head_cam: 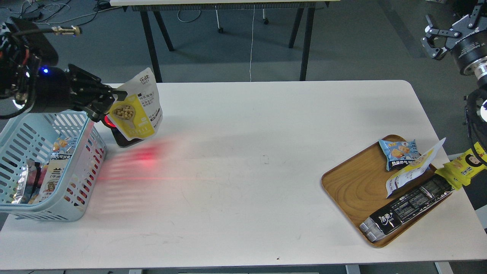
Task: Scan snack and place in basket
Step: 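Move the pouch over the blue basket and drop it inside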
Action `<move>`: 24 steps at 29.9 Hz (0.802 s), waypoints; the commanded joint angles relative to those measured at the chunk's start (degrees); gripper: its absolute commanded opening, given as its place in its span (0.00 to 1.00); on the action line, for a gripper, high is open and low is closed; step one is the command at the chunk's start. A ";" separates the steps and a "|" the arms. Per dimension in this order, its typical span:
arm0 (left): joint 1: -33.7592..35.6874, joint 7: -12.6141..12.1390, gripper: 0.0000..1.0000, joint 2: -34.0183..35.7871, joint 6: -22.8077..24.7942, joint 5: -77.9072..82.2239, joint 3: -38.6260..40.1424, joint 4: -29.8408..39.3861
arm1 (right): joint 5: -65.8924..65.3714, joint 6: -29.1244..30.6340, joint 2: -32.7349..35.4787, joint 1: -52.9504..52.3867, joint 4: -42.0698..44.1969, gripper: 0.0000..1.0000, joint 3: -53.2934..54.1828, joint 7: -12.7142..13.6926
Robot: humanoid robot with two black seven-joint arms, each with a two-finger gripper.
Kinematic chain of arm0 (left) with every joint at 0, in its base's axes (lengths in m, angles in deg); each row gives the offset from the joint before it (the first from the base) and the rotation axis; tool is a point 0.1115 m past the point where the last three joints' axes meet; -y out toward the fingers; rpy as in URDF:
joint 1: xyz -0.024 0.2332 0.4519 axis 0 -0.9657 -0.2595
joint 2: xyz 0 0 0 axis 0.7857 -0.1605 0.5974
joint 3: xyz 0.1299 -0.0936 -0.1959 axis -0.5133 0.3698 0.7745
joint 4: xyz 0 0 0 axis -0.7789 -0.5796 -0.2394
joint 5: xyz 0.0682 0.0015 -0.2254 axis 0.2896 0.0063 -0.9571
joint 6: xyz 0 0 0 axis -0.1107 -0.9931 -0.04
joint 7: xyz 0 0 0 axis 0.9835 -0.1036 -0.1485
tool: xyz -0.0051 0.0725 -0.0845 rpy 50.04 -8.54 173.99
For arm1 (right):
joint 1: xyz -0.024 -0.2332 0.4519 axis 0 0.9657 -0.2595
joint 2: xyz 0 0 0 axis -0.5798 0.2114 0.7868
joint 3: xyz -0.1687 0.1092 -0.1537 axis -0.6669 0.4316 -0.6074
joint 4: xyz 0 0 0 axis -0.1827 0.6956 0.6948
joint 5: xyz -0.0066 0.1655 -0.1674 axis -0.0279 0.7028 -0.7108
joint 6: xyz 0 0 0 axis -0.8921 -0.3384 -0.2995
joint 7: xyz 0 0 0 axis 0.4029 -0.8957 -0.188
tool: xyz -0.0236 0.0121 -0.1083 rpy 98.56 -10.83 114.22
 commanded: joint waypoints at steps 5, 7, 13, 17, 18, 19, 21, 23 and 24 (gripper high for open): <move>-0.10 0.00 0.00 8.92 0.00 -2.82 0.90 -0.20 | 0.00 0.00 0.01 0.00 0.01 0.99 0.00 0.01; -0.01 0.00 0.00 12.08 0.00 -6.15 0.99 -0.19 | 0.00 0.00 -0.08 0.00 0.01 0.99 0.00 -0.08; -0.18 0.00 0.00 16.83 0.00 -9.86 0.20 -1.59 | 0.00 0.00 -0.69 0.18 0.18 0.99 0.00 -0.08; -0.62 0.00 0.00 18.42 0.00 -10.04 -2.16 -3.09 | 0.00 0.00 -0.96 0.18 0.18 0.99 0.00 -0.08; -0.62 0.00 0.00 18.77 0.00 -10.04 -2.78 -3.44 | 0.00 0.00 -0.96 0.18 0.18 0.99 0.00 -0.08; -0.62 0.00 0.00 19.03 0.00 -10.04 -3.14 -3.71 | 0.00 0.00 -0.96 0.18 0.18 0.99 0.00 -0.08; -0.62 0.00 0.00 19.30 0.00 -10.21 -3.75 -3.97 | 0.00 0.00 -0.96 0.18 0.18 0.99 0.00 -0.08; -0.62 0.00 0.00 19.47 0.00 -10.21 -4.72 -4.06 | 0.00 0.00 -0.96 0.18 0.18 0.99 0.00 -0.08; -0.62 0.00 0.00 19.56 0.00 -10.21 -5.24 -4.15 | 0.00 0.00 -0.96 0.18 0.18 0.99 0.00 -0.08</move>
